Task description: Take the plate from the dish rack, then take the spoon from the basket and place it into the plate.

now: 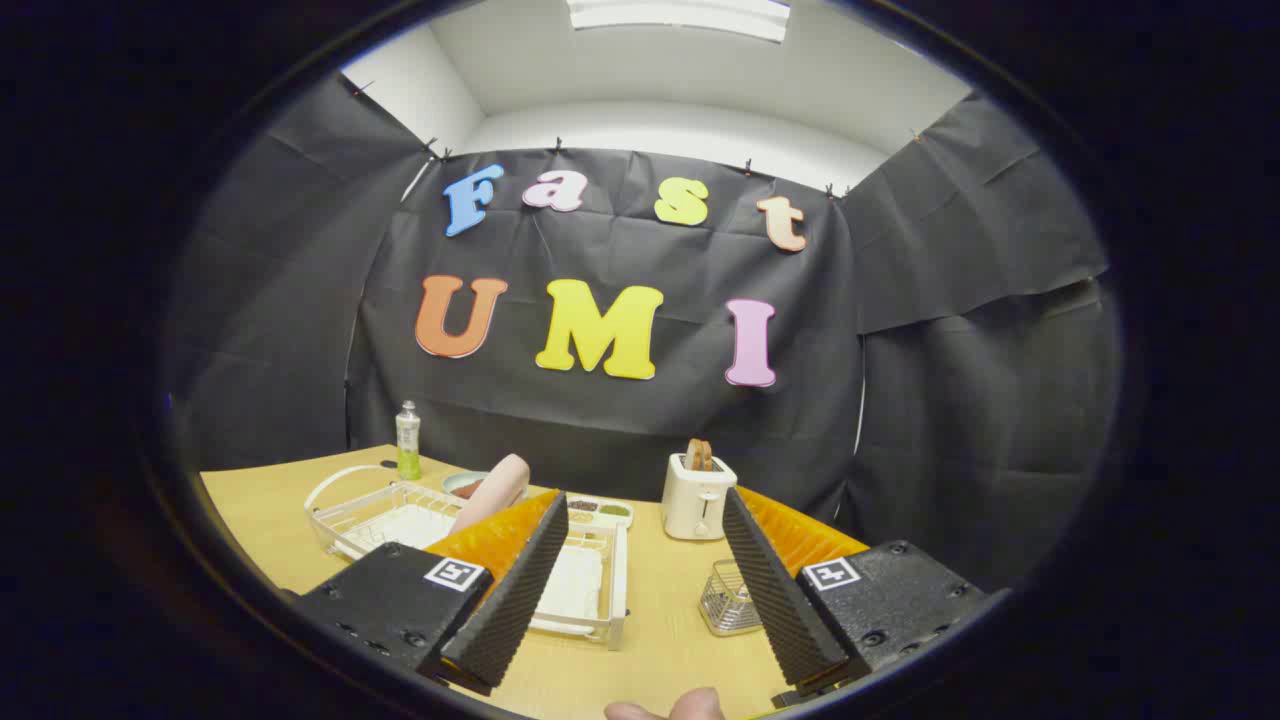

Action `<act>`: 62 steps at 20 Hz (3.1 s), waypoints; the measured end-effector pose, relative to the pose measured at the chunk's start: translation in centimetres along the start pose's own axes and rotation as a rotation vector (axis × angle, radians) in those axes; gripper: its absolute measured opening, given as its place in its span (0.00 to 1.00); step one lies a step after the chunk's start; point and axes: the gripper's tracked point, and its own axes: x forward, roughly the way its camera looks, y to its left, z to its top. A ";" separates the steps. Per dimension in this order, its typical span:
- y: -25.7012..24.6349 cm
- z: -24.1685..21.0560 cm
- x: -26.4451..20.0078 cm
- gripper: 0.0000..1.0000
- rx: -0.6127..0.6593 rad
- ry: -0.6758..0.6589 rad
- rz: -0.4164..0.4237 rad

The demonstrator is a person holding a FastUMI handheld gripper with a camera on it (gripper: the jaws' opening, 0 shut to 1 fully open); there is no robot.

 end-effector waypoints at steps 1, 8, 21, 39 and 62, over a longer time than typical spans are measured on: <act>0.2 0.0 0.0 1.00 0.004 -0.002 0.002; 0.7 0.2 0.3 1.00 0.034 -0.013 0.001; 1.2 0.9 0.9 1.00 0.025 -0.010 -0.004; 7.4 7.8 6.8 1.00 -0.076 0.245 0.229; 14.7 -2.8 19.2 0.97 0.057 0.963 0.156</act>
